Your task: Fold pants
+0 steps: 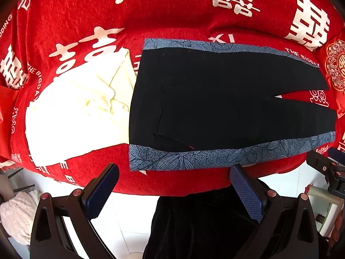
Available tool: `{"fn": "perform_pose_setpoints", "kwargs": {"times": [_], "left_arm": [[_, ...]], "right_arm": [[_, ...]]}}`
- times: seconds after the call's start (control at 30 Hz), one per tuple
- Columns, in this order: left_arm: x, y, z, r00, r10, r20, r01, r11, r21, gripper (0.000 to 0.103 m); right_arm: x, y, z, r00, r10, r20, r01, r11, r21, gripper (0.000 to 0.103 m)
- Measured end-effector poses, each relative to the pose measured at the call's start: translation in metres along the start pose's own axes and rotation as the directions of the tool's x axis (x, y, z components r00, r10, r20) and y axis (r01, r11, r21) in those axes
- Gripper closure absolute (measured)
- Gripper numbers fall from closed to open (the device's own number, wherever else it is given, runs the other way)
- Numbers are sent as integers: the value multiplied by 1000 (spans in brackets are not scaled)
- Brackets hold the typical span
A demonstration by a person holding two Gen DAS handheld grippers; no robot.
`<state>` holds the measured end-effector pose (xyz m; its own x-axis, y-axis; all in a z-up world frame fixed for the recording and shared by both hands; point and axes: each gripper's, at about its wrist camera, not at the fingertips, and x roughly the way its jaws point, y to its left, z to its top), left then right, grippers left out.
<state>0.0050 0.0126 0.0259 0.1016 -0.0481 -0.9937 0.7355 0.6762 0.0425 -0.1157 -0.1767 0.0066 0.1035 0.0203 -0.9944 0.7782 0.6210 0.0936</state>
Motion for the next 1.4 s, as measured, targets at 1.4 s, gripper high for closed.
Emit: {"fn": "perform_pose_setpoints", "kwargs": {"times": [1.4], "left_arm": [[-2, 16, -6, 999, -32, 23, 32, 999, 33, 0]], "right_arm": [[-3, 23, -6, 998, -49, 25, 49, 999, -14, 0]]}}
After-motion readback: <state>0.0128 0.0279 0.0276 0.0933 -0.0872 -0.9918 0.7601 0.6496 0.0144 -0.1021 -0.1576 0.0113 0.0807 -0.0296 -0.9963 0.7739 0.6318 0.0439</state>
